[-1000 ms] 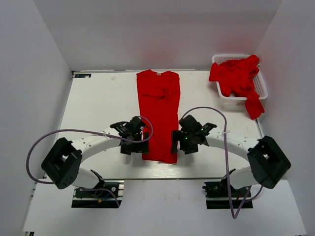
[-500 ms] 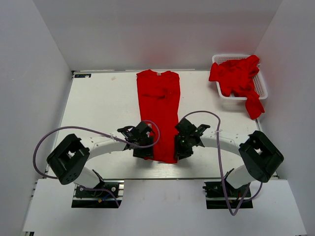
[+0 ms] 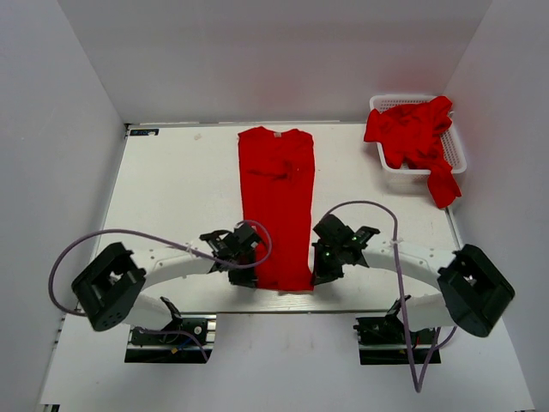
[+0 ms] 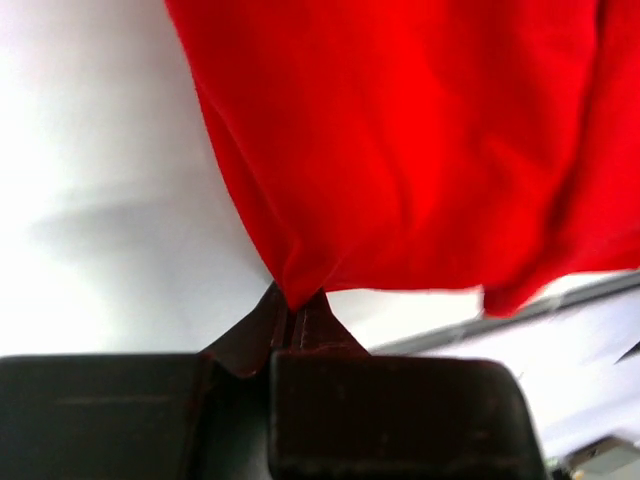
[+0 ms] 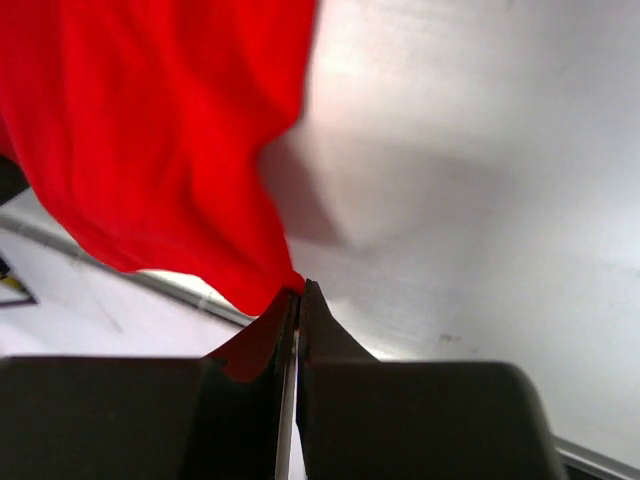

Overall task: Fold and stack the t-shirts
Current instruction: Grab the bottom of the folded rectangular tshirt with both arms

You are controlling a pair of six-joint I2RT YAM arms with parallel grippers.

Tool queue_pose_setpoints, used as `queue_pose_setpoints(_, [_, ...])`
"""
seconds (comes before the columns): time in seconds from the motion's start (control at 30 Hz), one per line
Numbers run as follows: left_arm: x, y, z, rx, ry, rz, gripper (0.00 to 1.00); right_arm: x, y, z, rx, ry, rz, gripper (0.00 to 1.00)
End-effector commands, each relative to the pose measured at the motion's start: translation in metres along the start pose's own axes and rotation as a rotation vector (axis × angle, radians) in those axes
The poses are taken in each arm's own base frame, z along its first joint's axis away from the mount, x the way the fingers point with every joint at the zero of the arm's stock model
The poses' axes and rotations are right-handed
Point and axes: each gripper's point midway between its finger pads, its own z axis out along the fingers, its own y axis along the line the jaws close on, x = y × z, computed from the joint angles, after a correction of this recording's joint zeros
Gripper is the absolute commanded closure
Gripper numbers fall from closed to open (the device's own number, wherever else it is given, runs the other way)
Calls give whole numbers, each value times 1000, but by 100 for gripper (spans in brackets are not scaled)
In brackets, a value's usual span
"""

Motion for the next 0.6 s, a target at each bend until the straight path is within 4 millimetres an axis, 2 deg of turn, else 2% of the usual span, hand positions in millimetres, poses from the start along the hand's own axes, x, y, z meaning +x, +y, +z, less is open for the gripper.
queue_pose_setpoints(0.0, [31, 49, -17, -153, 46, -37, 100, 15, -15, -8, 42, 13, 30, 100])
queue_pose_setpoints(0.1, [38, 49, -26, -105, 37, -37, 100, 18, -14, -10, 15, 14, 22, 100])
queue_pose_setpoints(0.17, [39, 40, -29, -60, 40, -28, 100, 23, -11, -7, -9, 31, 0, 100])
queue_pose_setpoints(0.27, [35, 29, -30, -14, 33, -27, 100, 22, 5, -9, -76, 51, -30, 100])
queue_pose_setpoints(0.33, [30, 16, -34, 7, 32, -17, 100, 28, 12, -10, -95, 85, -45, 100])
queue_pose_setpoints(0.4, [27, 15, -38, -8, 32, -18, 100, 29, 16, -14, -96, 99, -58, 100])
queue_pose_setpoints(0.47, [14, 9, -46, -24, -4, -17, 100, 24, 20, -20, -82, 88, -63, 100])
queue_pose_setpoints(0.5, [6, 4, -53, -24, -25, -17, 100, 24, 15, -19, -50, 96, -57, 100])
queue_pose_setpoints(0.57, [2, 13, -56, -94, -35, -57, 100, 13, 16, -25, -18, 68, -64, 100])
